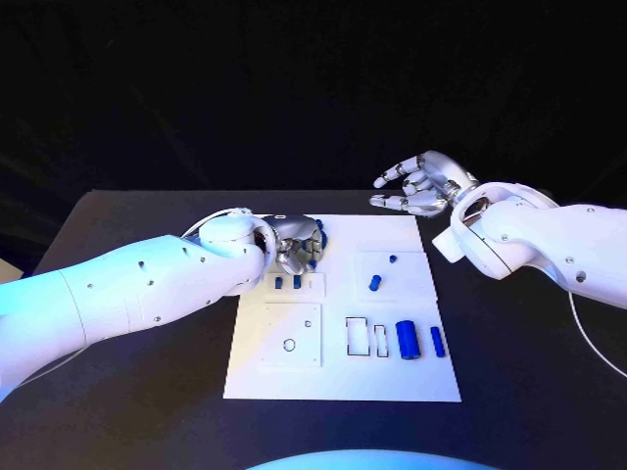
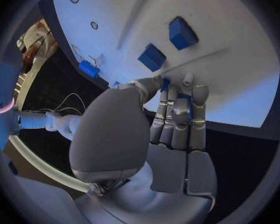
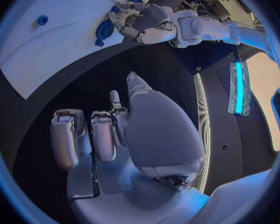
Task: Assemble the parts on the task board
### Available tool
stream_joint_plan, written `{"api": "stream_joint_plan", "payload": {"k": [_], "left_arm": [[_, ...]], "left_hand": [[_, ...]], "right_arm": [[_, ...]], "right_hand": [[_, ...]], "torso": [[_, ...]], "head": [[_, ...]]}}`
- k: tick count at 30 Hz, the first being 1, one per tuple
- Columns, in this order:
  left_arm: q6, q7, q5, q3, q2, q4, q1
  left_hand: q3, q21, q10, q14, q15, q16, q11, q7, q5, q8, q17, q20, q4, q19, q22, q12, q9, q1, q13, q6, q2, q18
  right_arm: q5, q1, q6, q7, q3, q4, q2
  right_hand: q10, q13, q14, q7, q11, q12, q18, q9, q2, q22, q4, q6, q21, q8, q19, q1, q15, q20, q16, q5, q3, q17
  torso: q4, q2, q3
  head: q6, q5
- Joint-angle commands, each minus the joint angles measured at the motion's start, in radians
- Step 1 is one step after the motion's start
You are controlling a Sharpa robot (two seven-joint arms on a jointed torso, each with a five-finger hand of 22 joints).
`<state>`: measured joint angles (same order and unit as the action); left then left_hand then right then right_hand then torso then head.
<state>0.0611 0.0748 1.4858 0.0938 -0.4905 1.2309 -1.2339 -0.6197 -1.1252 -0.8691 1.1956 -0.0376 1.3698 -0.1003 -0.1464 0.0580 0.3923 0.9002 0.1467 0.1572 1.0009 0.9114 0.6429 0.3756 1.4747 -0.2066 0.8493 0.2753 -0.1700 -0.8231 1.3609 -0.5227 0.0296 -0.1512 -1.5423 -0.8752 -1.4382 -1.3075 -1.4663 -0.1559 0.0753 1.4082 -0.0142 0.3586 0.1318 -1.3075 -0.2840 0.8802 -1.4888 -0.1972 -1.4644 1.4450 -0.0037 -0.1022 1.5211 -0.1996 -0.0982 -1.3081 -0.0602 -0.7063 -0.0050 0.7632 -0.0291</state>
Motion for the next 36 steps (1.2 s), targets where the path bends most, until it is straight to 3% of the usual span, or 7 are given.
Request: {"api": "stream_joint_plan", "payload": {"k": [1,5,10,16,30,36], "left_arm": [[-0.023,-0.01,-0.009,0.002,0.004,-0.001,0.002],[-0.024,-0.007,-0.009,0.002,0.005,-0.003,0.002],[-0.016,0.002,-0.009,0.002,0.005,-0.007,0.002],[-0.001,0.005,-0.009,0.002,0.005,-0.012,0.003],[0.05,-0.029,-0.033,0.002,-0.017,0.013,0.004],[0.043,-0.031,-0.062,-0.01,-0.054,0.063,0.004]], "left_hand": [[-0.007,-0.007,-0.009,0.008,-0.002,0.008,-0.001,0.001,-0.003,-0.005,0.004,-0.001,-0.001,0.001,0.002,0.004,-0.002,-0.005,0.001,0.006,-0.003,0.013],[-0.016,-0.014,-0.016,0.018,0.0,0.018,0.002,0.002,-0.003,-0.003,0.018,-0.002,-0.008,0.002,0.01,0.006,-0.002,-0.005,0.001,0.015,-0.008,0.013],[-0.051,-0.061,-0.07,0.078,0.017,0.057,0.021,0.004,-0.003,0.008,0.091,-0.016,-0.05,0.038,0.065,0.008,0.008,0.011,0.003,0.064,-0.044,0.021],[-0.071,-0.093,-0.098,0.107,0.026,0.072,0.029,0.006,-0.003,0.005,0.124,-0.026,-0.084,0.061,0.1,0.001,0.012,0.018,0.004,0.085,-0.061,0.027],[-0.089,-0.116,-0.12,0.117,0.024,0.074,0.025,0.004,-0.002,-0.021,0.12,-0.026,-0.106,0.065,0.125,-0.046,0.013,-0.028,0.016,0.102,-0.06,0.031],[-0.083,-0.113,-0.131,0.122,0.023,0.076,0.025,0.007,-0.002,-0.028,0.122,-0.023,-0.095,0.065,0.126,-0.069,0.018,-0.067,0.021,0.112,-0.048,0.031]], "right_arm": [[-0.008,0.0,0.003,-0.008,0.0,-0.002,0.0],[-0.008,0.0,0.004,-0.008,0.0,-0.003,0.0],[-0.009,0.0,0.003,-0.008,0.0,-0.003,0.0],[-0.009,0.0,0.003,-0.009,0.0,-0.003,0.0],[-0.009,0.0,0.004,-0.009,0.0,-0.002,0.001],[-0.009,0.0,0.004,-0.009,0.0,0.0,0.002]], "right_hand": [[0.003,-0.112,-0.077,-0.003,-0.002,-0.004,-0.007,-0.001,-0.005,-0.209,-0.003,-0.006,0.003,-0.005,-0.067,-0.005,0.002,0.001,-0.006,-0.006,-0.001,-0.154],[0.003,-0.112,-0.077,-0.003,-0.002,-0.004,-0.007,-0.001,-0.005,-0.209,-0.003,-0.006,0.003,-0.005,-0.067,-0.005,0.002,0.001,-0.006,-0.006,-0.001,-0.154],[0.003,-0.112,-0.077,-0.003,-0.002,-0.004,-0.007,-0.001,-0.005,-0.209,-0.003,-0.006,0.003,-0.005,-0.067,-0.005,0.002,0.001,-0.006,-0.006,-0.001,-0.154],[0.003,-0.112,-0.077,-0.003,-0.002,-0.004,-0.007,-0.001,-0.005,-0.209,-0.003,-0.006,0.003,-0.005,-0.067,-0.005,0.002,0.001,-0.006,-0.006,-0.001,-0.154],[0.003,-0.112,-0.077,-0.003,-0.002,-0.004,-0.007,-0.001,-0.005,-0.209,-0.003,-0.006,0.003,-0.005,-0.067,-0.005,0.002,0.001,-0.006,-0.006,-0.001,-0.154],[0.003,-0.112,-0.077,-0.003,-0.002,-0.004,-0.007,-0.001,-0.005,-0.209,-0.003,-0.006,0.003,-0.005,-0.067,-0.005,0.002,0.001,-0.006,-0.006,-0.001,-0.154]], "torso": [[-0.0005,0.0,-0.0001],[-0.0003,0.0,-0.0002],[0.0006,0.001,0.0],[0.0,0.0,-0.0002],[0.0004,0.001,-0.001],[-0.0017,0.003,-0.0011]], "head": [[0.0,-0.001],[-0.001,-0.002],[-0.002,-0.001],[-0.003,-0.003],[-0.009,-0.002],[-0.011,-0.001]]}}
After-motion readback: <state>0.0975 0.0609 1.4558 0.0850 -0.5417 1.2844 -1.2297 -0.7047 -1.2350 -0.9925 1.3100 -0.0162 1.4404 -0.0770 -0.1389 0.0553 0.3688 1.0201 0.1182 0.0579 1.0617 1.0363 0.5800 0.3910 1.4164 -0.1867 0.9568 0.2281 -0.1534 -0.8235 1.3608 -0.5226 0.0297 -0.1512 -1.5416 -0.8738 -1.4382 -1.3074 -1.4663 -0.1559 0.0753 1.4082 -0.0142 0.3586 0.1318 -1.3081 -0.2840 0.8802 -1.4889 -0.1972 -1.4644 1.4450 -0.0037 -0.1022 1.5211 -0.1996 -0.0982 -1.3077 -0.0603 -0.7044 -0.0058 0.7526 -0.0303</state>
